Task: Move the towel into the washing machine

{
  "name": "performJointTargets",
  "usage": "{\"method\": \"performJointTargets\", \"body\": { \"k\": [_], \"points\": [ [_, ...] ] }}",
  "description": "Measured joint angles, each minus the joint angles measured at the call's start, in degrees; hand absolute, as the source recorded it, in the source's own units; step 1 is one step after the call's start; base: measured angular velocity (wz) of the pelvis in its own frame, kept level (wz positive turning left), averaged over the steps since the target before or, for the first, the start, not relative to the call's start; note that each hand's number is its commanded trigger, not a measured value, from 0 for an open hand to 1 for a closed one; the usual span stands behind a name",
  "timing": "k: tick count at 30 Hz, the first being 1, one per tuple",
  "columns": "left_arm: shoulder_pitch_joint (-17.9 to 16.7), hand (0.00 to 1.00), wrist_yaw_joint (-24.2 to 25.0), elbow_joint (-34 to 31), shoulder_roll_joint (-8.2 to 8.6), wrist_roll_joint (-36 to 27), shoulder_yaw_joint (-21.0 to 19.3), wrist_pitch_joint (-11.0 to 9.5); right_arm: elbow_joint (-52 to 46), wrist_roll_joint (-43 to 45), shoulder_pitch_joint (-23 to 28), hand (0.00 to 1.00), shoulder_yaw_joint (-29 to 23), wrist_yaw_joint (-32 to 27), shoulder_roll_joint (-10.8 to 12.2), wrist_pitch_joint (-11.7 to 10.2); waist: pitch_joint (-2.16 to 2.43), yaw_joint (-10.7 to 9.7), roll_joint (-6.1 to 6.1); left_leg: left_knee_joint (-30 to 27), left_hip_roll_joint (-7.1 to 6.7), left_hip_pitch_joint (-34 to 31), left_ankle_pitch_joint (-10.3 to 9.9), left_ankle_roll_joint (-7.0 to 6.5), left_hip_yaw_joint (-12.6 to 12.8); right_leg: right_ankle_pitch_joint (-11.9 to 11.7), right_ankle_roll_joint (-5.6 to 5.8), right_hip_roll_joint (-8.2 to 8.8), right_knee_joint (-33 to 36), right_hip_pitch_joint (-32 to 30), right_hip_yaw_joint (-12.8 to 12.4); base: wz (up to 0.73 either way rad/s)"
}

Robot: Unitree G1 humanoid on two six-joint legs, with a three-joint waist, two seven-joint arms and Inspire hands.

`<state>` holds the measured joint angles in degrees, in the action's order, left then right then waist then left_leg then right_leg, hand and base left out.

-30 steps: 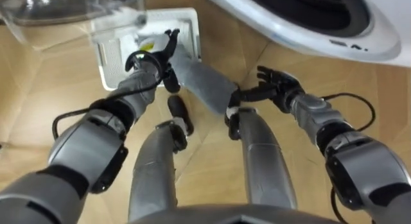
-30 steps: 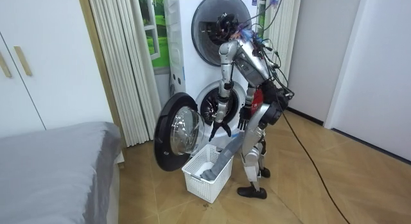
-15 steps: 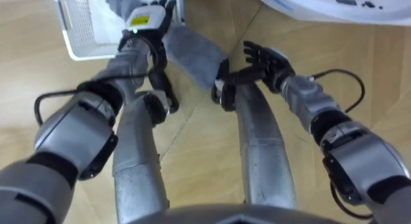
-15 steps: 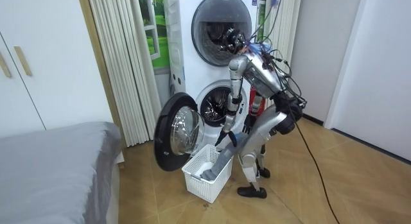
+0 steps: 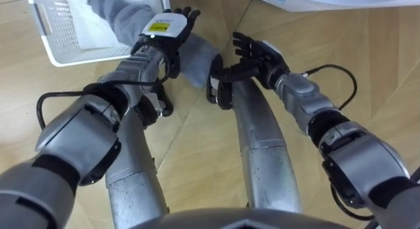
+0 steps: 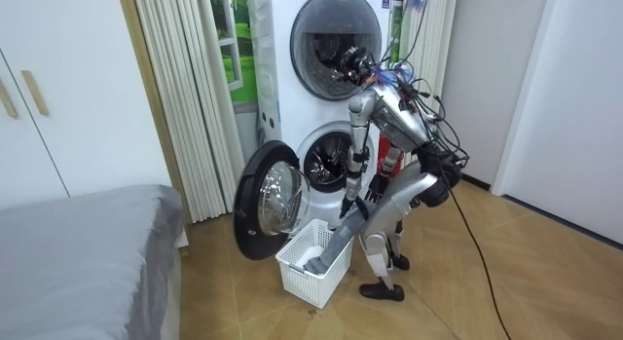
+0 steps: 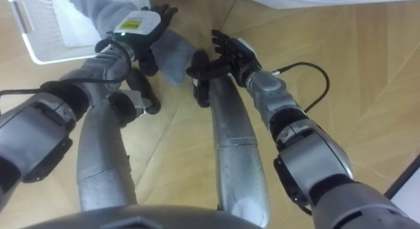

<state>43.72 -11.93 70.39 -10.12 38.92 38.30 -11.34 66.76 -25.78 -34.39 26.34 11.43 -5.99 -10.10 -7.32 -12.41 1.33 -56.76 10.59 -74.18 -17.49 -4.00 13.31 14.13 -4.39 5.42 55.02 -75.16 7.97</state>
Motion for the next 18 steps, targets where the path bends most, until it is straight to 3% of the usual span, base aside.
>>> {"method": "performJointTargets", "body": {
  "k": [3, 9, 18],
  "points": [
    [-0.2, 1.00, 1.4, 0.0, 0.05, 0.0, 1.1, -0.3, 0.1, -0.6, 0.2, 0.00, 1.3, 0.0, 0.0, -0.6, 0.08, -0.5, 0.37, -0.2, -0.11, -0.3, 0.0, 0.00, -0.2, 0.0, 0.00, 0.09, 0.1, -0.1, 0.1, 0.00],
    [0.3, 1.00, 3.2, -0.2, -1.11, -0.1, 2.4, -0.3, 0.5, -1.0, 0.8, 0.00, 2.6, 0.0, -0.1, -1.2, 0.89, -1.5, 1.65, -0.5, -0.18, -0.3, -0.1, -0.21, -0.3, 0.0, 0.03, 0.45, 0.4, -0.1, 0.2, 0.00],
    [0.5, 1.00, 5.6, -1.4, -1.82, -0.1, 4.8, -0.4, 0.6, -1.5, 0.6, 0.00, 2.9, 0.0, 0.0, -1.2, 0.91, -1.4, 1.68, -0.2, -0.25, -0.3, -0.2, -0.29, -0.3, 0.0, 0.10, 0.43, 0.1, -0.1, 0.1, 0.00]
  ]
}}
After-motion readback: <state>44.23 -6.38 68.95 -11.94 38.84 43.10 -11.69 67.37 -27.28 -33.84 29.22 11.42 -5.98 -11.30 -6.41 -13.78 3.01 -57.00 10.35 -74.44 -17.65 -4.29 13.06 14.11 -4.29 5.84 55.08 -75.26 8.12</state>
